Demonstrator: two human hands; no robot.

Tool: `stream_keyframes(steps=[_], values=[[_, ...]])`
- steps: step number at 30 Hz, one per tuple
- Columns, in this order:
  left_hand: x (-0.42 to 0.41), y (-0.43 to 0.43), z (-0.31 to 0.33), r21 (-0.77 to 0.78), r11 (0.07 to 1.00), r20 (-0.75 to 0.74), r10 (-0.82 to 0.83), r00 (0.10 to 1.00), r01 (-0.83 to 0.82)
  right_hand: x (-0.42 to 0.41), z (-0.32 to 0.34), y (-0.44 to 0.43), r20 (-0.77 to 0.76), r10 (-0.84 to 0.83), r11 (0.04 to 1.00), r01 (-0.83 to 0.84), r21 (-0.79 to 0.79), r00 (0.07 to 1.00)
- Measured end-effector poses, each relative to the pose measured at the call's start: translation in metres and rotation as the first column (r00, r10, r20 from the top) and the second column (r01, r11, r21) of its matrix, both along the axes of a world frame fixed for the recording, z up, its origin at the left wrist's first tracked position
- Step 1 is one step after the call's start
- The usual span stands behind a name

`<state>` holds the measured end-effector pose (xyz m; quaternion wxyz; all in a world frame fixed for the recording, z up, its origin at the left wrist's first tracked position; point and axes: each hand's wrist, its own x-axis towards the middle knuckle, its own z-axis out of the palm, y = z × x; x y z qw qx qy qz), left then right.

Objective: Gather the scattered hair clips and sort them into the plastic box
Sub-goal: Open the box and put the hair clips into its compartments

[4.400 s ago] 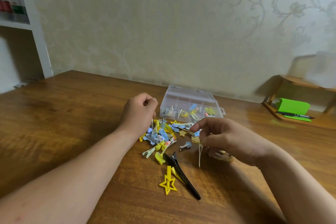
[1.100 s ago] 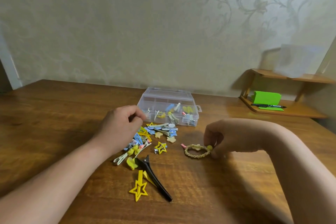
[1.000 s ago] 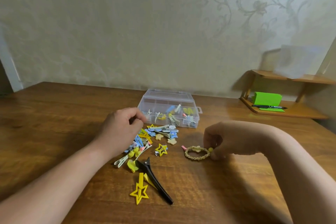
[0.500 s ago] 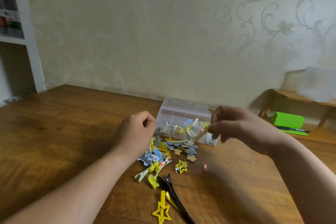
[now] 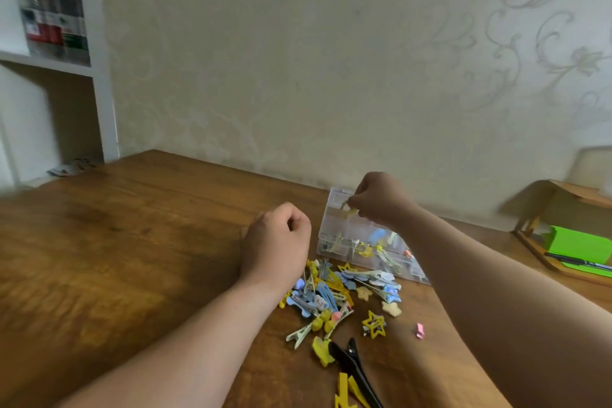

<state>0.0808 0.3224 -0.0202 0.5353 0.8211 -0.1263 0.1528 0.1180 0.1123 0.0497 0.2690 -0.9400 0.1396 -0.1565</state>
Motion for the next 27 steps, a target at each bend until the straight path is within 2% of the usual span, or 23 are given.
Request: stream_keyframes(steps=[6,17,21,25,27], values=[[0.000,0.000,0.001,0.023,1.000,0.014,0.010,1.000,-0.010,0.010,-0.008,0.016,-0.141,0.032,0.995,-0.044,-0.085,0.989],[0.003,-0.001,-0.001,0.022,1.000,0.025,0.000,1.000,-0.001,0.009,-0.008,0.019,-0.184,0.051,0.995,-0.067,-0.079,0.982],[0.003,-0.001,-0.002,0.019,1.000,0.029,-0.016,0.999,0.016,-0.014,0.000,0.014,0.004,0.023,0.996,-0.022,-0.082,1.000],[0.002,-0.001,-0.002,0.028,0.998,0.035,-0.051,0.998,0.050,-0.068,0.008,0.004,0.176,0.041,0.998,-0.050,0.048,0.984],[0.000,-0.001,-0.001,0.032,0.996,0.032,-0.086,0.996,0.085,-0.098,0.006,-0.002,0.199,0.049,0.994,-0.066,0.084,0.979]])
